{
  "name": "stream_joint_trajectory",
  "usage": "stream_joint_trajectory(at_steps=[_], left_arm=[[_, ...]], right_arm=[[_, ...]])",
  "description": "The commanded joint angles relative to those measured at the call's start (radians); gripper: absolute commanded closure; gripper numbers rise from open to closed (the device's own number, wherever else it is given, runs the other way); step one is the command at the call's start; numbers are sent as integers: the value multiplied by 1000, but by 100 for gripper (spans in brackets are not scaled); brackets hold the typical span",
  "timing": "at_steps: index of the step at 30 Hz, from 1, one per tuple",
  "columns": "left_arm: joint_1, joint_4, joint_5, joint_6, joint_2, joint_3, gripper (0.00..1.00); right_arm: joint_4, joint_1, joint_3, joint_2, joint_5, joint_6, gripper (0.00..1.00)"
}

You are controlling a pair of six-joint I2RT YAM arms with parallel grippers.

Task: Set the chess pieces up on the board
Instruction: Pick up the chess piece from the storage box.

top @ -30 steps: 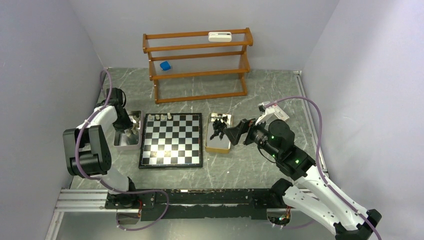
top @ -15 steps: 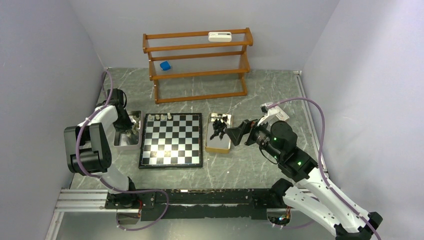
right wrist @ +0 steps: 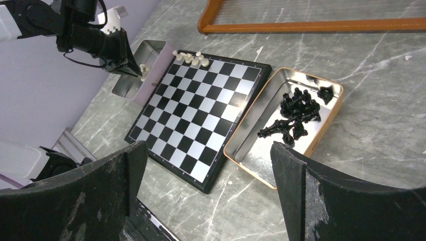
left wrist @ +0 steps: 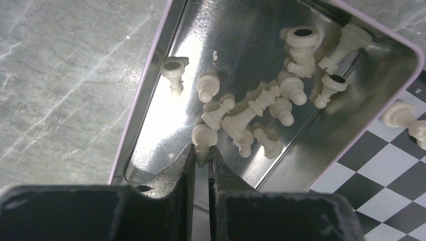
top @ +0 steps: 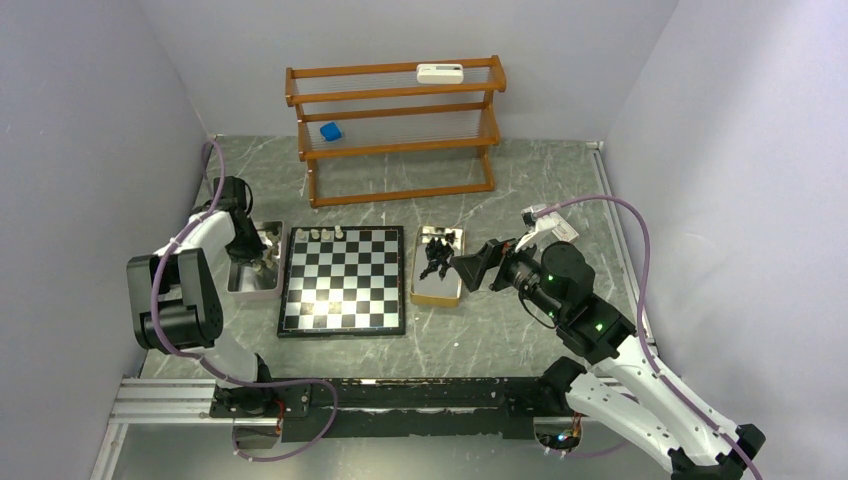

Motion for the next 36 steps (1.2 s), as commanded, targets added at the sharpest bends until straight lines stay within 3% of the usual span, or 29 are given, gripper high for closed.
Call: stream_joint_trajectory(at_steps=[1, 24, 36], left_arm=[[9, -21, -8, 12, -56, 30, 87], [-20, -83, 39, 48, -174, 114, 87], [-241, -183, 27, 74, -154, 269, 86]], right_arm=[[-1, 3, 10, -11, 4, 0, 3], [6, 4, 15, 12, 0, 9, 3], [0, 4, 16, 21, 9, 16, 4]])
